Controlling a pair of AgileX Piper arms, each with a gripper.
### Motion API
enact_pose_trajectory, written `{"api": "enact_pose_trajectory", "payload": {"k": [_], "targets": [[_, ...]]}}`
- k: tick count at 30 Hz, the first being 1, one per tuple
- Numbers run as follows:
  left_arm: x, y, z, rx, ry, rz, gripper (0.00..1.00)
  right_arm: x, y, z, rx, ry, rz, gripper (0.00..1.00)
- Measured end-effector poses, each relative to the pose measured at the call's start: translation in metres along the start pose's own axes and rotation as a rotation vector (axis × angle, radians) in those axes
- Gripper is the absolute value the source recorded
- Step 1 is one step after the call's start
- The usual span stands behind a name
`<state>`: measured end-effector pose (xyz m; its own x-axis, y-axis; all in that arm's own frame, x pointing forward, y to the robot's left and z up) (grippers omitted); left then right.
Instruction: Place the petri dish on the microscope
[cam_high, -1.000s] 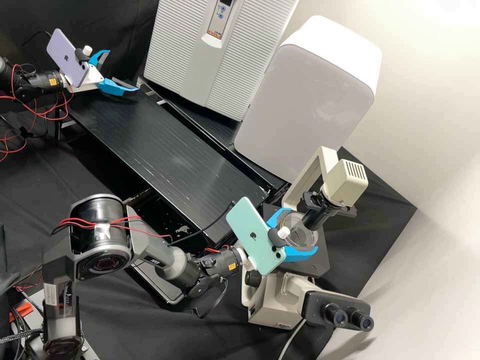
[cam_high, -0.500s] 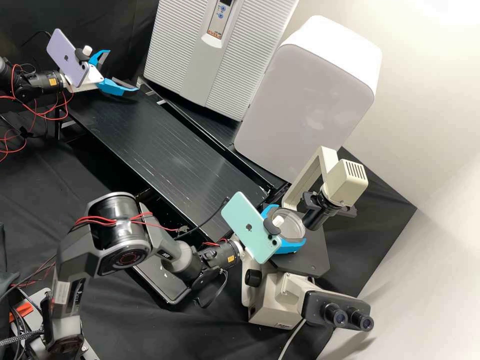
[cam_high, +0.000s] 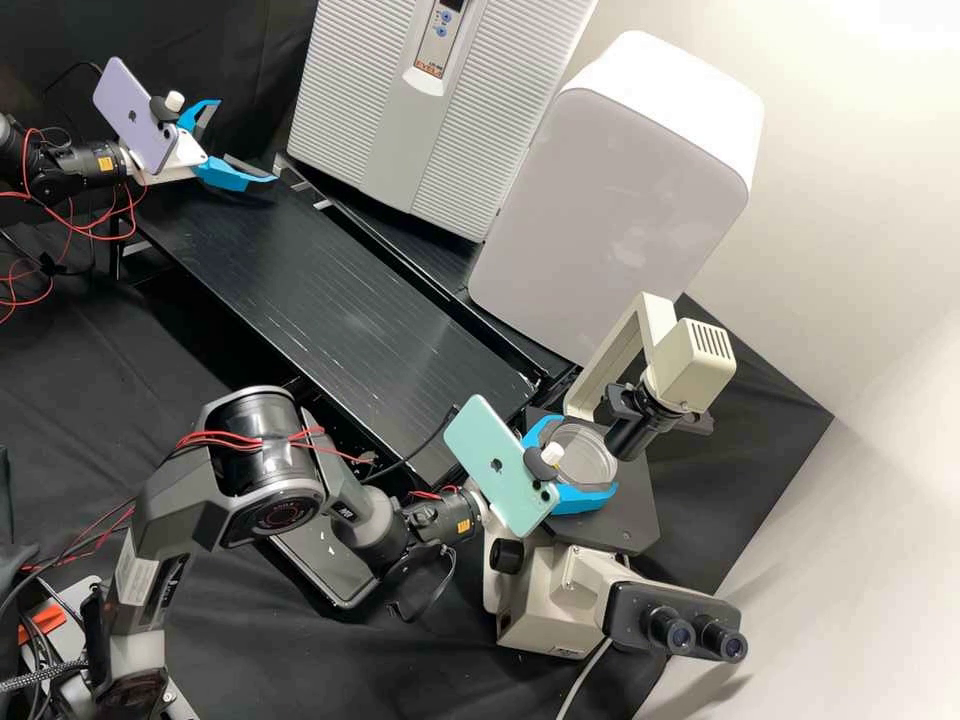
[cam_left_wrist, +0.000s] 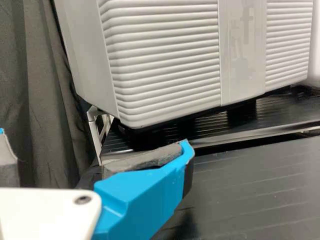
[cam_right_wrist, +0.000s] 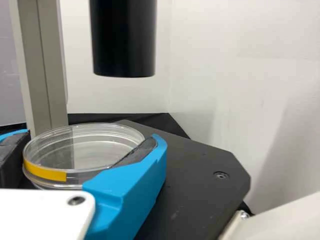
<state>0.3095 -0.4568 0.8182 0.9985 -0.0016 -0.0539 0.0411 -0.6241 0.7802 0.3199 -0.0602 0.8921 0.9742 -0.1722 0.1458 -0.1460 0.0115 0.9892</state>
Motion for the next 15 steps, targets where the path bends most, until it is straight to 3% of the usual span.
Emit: {"api": "enact_pose_trajectory", "payload": {"k": [8,9,15], "targets": [[0.0,0.0,0.0,0.0,0.0,0.0,1.0,-0.0008,0.0043,0.0041,0.0,-0.012,0.014,0.0],[0.0,0.0,0.0,0.0,0.0,0.0,1.0,-0.0008,0.0043,0.0041,0.0,-0.012,0.014,1.0],[0.0,0.0,0.0,0.0,0.0,0.0,1.0,-0.0008,0.0044,0.0042,-0.003,-0.013,0.015,1.0]]}}
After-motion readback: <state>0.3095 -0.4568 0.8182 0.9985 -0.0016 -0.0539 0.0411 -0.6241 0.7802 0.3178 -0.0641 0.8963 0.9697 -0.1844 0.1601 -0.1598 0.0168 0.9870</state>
